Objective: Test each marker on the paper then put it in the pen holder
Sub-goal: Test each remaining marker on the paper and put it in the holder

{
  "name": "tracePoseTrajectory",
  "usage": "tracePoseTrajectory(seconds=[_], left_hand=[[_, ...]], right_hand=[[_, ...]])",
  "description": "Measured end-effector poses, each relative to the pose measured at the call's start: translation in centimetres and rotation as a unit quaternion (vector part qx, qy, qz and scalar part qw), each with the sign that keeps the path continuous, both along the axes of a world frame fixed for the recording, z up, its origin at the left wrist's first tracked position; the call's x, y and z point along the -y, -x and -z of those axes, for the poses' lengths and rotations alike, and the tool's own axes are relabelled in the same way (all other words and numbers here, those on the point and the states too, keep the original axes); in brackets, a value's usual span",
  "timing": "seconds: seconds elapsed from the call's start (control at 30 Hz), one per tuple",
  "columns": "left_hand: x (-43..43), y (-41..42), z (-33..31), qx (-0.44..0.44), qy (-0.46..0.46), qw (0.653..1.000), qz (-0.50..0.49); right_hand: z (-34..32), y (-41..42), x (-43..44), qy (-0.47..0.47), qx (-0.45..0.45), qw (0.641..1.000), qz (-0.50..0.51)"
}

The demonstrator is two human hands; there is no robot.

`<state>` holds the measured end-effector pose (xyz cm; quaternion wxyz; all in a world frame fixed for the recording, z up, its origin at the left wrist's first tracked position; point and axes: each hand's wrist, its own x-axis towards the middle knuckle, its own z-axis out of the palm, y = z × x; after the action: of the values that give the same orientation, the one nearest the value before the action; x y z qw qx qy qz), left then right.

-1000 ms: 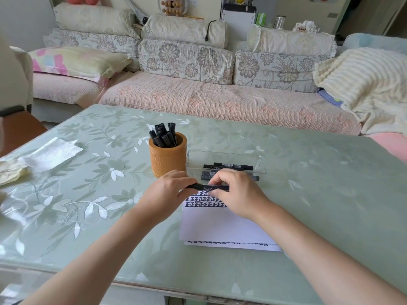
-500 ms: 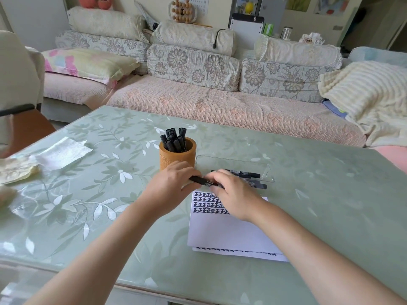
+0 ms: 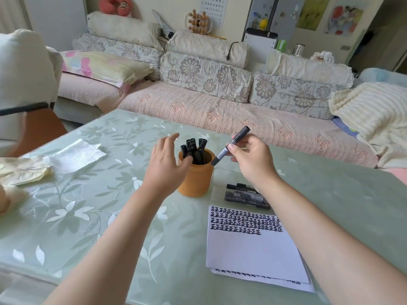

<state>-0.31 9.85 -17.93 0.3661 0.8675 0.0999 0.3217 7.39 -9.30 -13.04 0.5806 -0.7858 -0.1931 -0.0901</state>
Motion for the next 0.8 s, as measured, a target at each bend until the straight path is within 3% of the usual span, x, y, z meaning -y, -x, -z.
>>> tracePoseTrajectory(seconds=[0.1, 0.37, 0.47, 0.63, 0.8], left_hand=[[0.2, -0.6, 0.4, -0.054, 0.025, 0.998, 0.031], [1.1, -2.0, 0.4, -0.068, 0.064, 0.994, 0.053], [1.4, -2.1, 0.2, -0.048, 0.064, 0.995, 0.051], [1.9, -2.3, 0.1, -0.01, 0.032, 0.998, 0.062], [1.9, -2.3, 0.1, -0.012, 0.042, 0.996, 0.072]], right_hand=[[-0.3, -1.4, -2.1, 0.024, 0.004, 1.0, -0.014], [2.2, -1.9, -3.7, 0.209, 0.006, 0.978, -0.014], [2.4, -2.0, -3.8, 0.233, 0.033, 0.972, -0.004], [2.0, -2.1, -4.0, 0.207, -0.018, 0.978, -0.03], [2.3, -1.5, -4.7, 0.238, 0.039, 0.969, -0.047]])
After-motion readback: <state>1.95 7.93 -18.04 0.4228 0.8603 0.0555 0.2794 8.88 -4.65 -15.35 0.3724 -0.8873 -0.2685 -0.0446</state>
